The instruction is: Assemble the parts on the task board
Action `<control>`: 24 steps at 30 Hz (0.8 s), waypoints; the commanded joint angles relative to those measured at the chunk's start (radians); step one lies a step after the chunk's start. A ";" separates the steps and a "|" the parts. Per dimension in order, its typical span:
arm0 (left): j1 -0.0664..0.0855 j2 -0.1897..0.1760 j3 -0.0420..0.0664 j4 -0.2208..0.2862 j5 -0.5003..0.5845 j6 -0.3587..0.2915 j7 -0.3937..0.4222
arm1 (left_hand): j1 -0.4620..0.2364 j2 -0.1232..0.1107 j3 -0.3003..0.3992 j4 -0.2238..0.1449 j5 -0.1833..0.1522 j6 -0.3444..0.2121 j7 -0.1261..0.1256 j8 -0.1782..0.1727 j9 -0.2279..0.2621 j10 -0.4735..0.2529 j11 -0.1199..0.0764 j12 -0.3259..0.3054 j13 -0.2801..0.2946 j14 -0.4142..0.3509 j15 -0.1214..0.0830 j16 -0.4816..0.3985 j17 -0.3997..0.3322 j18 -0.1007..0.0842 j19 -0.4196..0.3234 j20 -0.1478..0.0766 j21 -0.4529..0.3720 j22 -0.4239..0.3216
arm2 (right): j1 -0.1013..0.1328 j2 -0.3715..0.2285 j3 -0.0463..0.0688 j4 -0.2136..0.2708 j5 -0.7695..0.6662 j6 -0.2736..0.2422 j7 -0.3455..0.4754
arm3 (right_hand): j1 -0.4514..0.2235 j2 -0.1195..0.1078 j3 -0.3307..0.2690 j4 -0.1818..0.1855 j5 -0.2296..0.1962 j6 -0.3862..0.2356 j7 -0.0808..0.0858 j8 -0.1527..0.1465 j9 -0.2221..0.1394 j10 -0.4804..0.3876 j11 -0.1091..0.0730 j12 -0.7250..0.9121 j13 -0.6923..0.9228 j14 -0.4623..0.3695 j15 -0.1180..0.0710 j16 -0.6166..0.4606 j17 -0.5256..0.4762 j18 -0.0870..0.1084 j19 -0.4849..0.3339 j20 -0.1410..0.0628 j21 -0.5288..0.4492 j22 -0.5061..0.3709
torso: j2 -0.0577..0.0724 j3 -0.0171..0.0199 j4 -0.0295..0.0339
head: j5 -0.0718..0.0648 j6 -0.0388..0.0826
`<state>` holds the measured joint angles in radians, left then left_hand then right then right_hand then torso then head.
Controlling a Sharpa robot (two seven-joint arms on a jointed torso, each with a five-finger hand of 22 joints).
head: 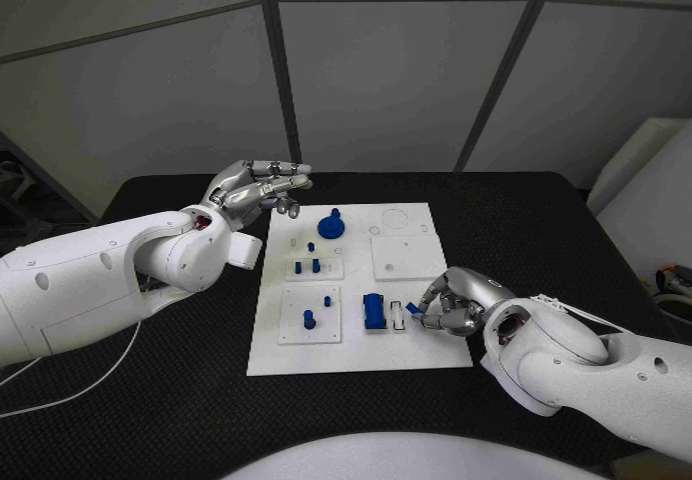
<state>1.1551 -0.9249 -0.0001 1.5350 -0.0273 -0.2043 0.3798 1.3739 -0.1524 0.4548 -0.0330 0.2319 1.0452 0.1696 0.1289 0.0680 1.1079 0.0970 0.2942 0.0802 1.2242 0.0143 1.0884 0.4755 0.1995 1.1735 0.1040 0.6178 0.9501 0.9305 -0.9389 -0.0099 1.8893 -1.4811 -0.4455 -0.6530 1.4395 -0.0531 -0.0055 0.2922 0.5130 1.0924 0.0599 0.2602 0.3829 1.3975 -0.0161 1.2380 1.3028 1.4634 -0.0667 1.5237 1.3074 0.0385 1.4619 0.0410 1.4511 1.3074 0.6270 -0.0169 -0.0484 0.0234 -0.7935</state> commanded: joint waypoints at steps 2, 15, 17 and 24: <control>0.001 0.002 0.001 0.002 0.001 0.015 0.008 | -0.001 0.005 -0.003 -0.002 -0.004 -0.008 0.001 0.006 -0.001 -0.005 -0.001 0.003 -0.001 -0.007 -0.001 -0.002 -0.001 -0.016 0.000 0.006 -0.004 -0.001 | 0.002 0.020 0.000 -0.016 0.055 0.012 0.020 | -0.022 0.001 0.010 0.000 0.008 0.008 -0.002 0.008 0.002 0.010 0.001 0.004 0.003 0.091 -0.008 0.007 0.182 -0.001 0.006 0.000 0.005 0.147 | 0.001 0.0008 0.0010 | 0.001 0.001; 0.002 0.003 0.001 0.004 0.001 0.014 0.006 | -0.001 0.005 -0.003 -0.002 -0.004 -0.008 0.001 0.006 -0.001 -0.005 -0.001 0.003 -0.001 -0.007 -0.001 -0.002 -0.001 -0.016 0.000 0.006 -0.004 -0.001 | 0.002 0.073 0.001 -0.052 0.081 0.055 0.008 | -0.117 0.003 0.001 -0.001 0.121 0.020 -0.008 0.023 0.016 0.021 -0.004 0.017 0.015 0.090 -0.012 0.007 0.182 -0.001 0.007 -0.004 0.005 0.150 | 0.001 0.0002 -0.0022 | 0.004 -0.001; 0.002 0.003 0.001 0.004 0.001 0.014 0.005 | -0.001 0.005 -0.003 -0.002 -0.004 -0.008 0.001 0.006 -0.001 -0.005 -0.001 0.003 -0.001 -0.007 -0.001 -0.002 -0.001 -0.016 0.000 0.006 -0.004 -0.001 | 0.002 0.076 0.001 -0.054 0.081 0.055 0.007 | -0.120 0.004 0.000 -0.001 0.122 0.021 -0.008 0.024 0.017 0.022 -0.004 0.019 0.017 0.091 -0.012 0.007 0.182 -0.001 0.007 -0.004 0.006 0.150 | 0.001 -0.0001 -0.0014 | 0.005 -0.002; 0.002 0.003 0.001 0.004 0.001 0.014 0.004 | -0.001 0.005 -0.003 -0.002 -0.004 -0.008 0.001 0.006 -0.001 -0.005 -0.001 0.003 -0.001 -0.007 -0.001 -0.002 -0.001 -0.016 0.000 0.006 -0.004 -0.001 | 0.002 0.082 0.001 -0.057 0.079 0.055 0.006 | -0.160 0.014 -0.012 0.000 0.127 0.023 -0.010 0.030 0.023 0.028 -0.006 0.029 0.026 0.091 -0.014 0.008 0.183 -0.002 0.008 -0.005 0.006 0.151 | -0.001 0.0008 -0.0006 | 0.005 -0.004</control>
<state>1.1553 -0.9224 -0.0001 1.5371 -0.0273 -0.2019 0.3792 1.3739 -0.1524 0.4548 -0.0330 0.2319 1.0452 0.1696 0.1289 0.0679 1.1079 0.0970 0.2942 0.0802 1.2242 0.0143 1.0884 0.4757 0.1995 1.1735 0.1040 0.6179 0.9503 0.9326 -0.8589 -0.0083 1.8311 -1.4086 -0.4049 -0.6477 1.2892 -0.0387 -0.0130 0.2923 0.6364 1.1167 0.0482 0.2934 0.4073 1.4188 -0.0233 1.2623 1.3089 1.4632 -0.0735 1.5273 1.3073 0.0384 1.4618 0.0410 1.4511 1.3073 0.6276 -0.0163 -0.0498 0.0277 -0.7972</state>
